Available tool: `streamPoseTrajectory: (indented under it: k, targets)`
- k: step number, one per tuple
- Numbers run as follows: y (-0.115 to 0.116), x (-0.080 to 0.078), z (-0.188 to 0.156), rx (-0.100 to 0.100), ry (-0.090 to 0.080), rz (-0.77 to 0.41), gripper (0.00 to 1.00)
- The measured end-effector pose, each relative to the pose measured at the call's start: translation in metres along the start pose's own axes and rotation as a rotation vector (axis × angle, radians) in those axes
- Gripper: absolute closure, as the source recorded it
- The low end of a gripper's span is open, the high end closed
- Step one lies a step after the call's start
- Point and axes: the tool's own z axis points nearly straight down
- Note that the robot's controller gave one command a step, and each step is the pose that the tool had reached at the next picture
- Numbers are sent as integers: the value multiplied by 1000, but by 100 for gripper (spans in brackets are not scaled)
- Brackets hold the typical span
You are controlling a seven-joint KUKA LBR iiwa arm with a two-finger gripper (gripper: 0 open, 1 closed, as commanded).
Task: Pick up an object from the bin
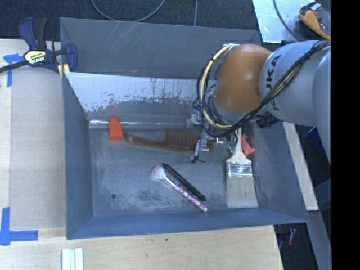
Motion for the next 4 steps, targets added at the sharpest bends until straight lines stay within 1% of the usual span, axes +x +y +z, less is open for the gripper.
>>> streamPoseTrajectory:
  k: [1,2,3,4]
  targets:
    - [-3,-20,29,2,-22,-334,0]
    - [-21,-17,27,-1,-14,11,100]
    - [-21,-17,27,-1,-14,11,100]
    - [-21,-14,-12,-1,-4,10,100]
